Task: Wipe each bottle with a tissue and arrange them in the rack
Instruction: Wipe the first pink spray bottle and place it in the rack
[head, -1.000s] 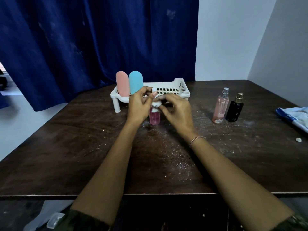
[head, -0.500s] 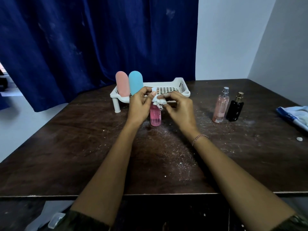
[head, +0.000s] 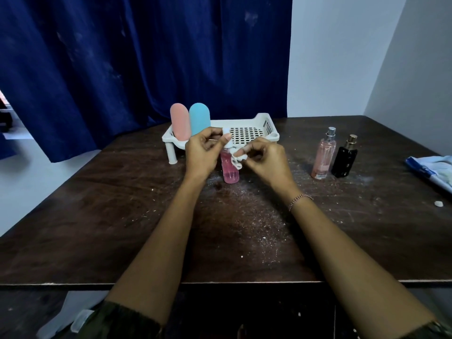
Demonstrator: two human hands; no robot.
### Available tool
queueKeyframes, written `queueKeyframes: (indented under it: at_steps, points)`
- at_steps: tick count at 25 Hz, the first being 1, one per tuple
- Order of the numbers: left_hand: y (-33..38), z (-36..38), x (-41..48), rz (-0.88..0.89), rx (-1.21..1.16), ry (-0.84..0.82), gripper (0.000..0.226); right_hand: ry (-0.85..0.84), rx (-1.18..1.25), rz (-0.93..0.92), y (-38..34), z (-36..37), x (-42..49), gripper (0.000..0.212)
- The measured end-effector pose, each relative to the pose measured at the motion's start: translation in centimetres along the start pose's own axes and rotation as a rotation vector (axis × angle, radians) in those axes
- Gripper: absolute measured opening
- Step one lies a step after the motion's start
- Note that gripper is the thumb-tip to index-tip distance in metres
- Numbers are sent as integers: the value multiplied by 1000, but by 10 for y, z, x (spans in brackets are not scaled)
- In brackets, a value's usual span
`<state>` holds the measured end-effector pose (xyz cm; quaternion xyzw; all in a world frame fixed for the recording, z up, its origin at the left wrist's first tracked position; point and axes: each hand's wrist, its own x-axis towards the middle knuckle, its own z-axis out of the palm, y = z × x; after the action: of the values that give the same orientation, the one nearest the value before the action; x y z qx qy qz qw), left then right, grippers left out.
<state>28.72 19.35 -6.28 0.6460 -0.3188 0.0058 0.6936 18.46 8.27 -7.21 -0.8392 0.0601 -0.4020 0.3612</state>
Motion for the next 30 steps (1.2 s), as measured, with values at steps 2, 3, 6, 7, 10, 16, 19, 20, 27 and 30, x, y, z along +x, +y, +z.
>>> queueKeyframes:
  at_steps: [2,3,6,7,10,16,19,20,27,30]
  points:
    - [-2,0,1,-24,-23,13,16,-25,-37,-56,-1,1,-2,16]
    - [-3,0,1,-28,-28,9,15,-4,-36,-90,-3,2,-3,16]
    - [-5,2,3,-27,-19,11,15,11,-39,-70,-3,1,-2,16]
    - [-6,2,4,-36,-32,26,16,-32,-58,-34,-3,0,-1,16]
    - [-7,2,6,-61,-74,65,18,-117,-146,-47,-4,-1,-4,16]
    - [-4,4,3,-41,-71,38,11,-22,-103,-65,-5,1,-3,16]
    - [-8,3,4,-58,-90,62,13,-69,-169,-79,-5,1,-4,16]
    - [-9,3,4,-62,-96,64,14,-47,-169,-112,-6,1,-4,16]
    - [-10,7,2,4,-95,59,12,-74,-178,-118,-5,2,-8,17]
    - [-11,9,2,18,-100,74,14,-74,-245,-171,-5,3,-7,18]
